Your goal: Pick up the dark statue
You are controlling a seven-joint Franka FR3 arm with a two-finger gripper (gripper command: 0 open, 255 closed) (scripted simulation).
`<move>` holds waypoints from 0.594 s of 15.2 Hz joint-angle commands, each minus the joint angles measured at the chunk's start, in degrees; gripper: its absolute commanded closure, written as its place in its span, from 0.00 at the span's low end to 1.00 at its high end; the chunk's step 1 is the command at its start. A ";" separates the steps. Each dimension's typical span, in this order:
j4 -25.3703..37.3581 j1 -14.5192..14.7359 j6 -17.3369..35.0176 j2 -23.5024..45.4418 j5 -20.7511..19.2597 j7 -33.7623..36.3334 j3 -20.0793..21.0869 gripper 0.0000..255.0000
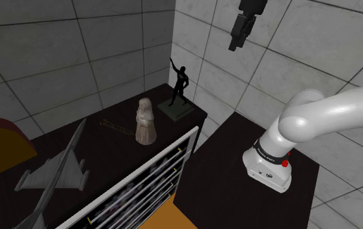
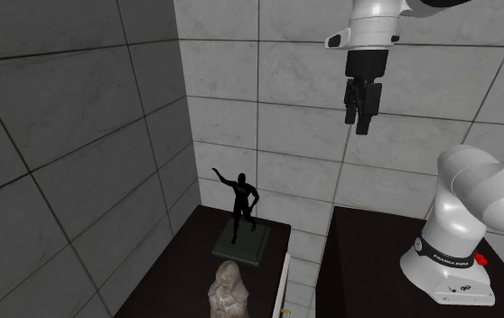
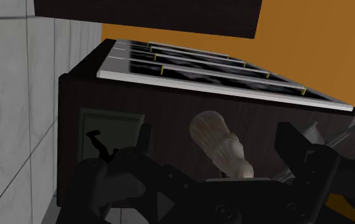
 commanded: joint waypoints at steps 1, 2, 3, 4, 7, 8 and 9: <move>0.00 0.00 0.00 0.00 0.00 0.00 0.00 0.00; -0.19 -0.09 1.73 1.56 -0.24 -0.31 -0.13 0.00; -0.30 -0.18 3.44 3.17 -0.47 -0.60 -0.26 0.00; -0.33 -0.28 5.12 4.84 -0.69 -0.89 -0.40 0.00; 0.04 -0.53 10.00 10.12 -1.28 -1.70 -0.82 0.00; 0.32 -0.61 11.56 11.96 -1.45 -1.95 -0.97 0.00; 0.67 -0.68 13.08 13.84 -1.61 -2.19 -1.12 0.00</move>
